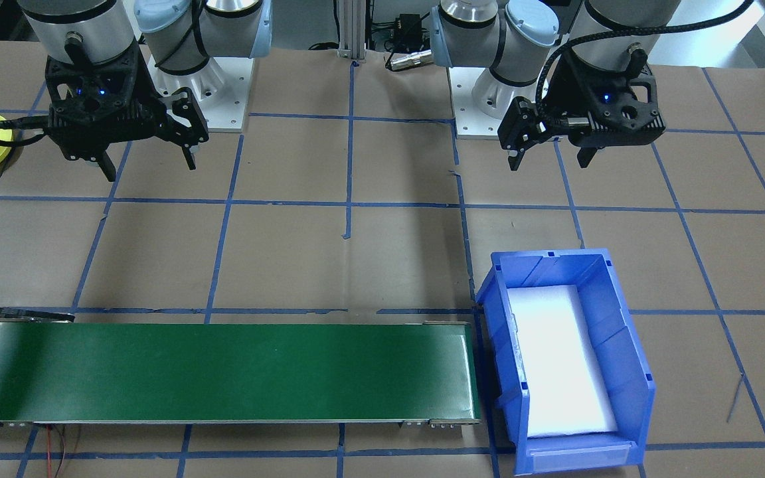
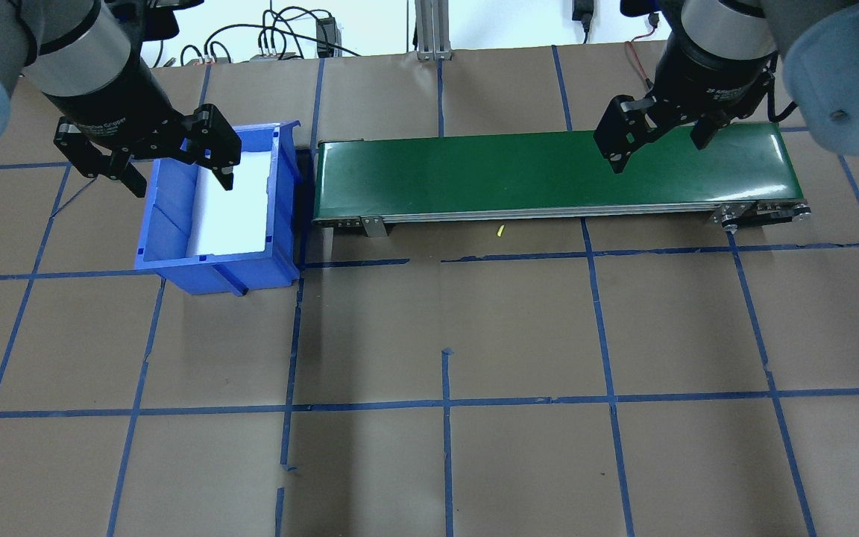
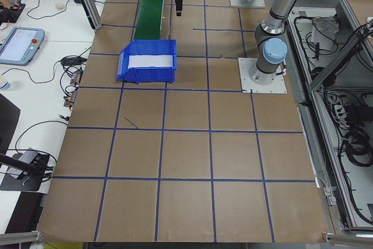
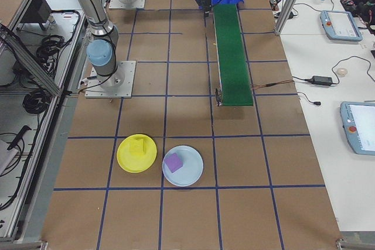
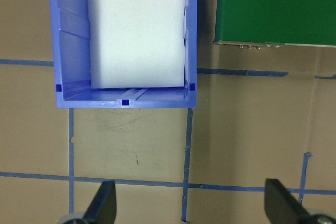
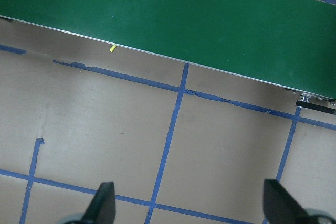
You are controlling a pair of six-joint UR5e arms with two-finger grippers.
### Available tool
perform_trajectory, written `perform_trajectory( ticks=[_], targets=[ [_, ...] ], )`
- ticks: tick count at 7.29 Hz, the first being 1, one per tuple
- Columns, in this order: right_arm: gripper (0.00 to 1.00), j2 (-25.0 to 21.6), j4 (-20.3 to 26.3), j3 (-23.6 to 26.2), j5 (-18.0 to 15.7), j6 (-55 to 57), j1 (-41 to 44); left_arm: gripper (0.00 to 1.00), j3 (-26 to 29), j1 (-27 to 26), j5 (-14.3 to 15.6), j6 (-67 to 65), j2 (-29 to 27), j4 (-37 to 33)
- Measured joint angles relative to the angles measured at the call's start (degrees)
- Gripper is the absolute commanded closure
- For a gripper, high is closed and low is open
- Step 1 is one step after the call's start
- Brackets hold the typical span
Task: Move block left to right into plate
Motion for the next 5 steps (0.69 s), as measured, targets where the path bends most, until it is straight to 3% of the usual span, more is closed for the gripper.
perform_trajectory(
  ticks=[5],
  targets=[
    [0.0,-0.2,0.1,0.0,-1.3,-0.5,0.0,0.0,0.0,0.0,0.0,0.0,0.0,0.0]
  ],
)
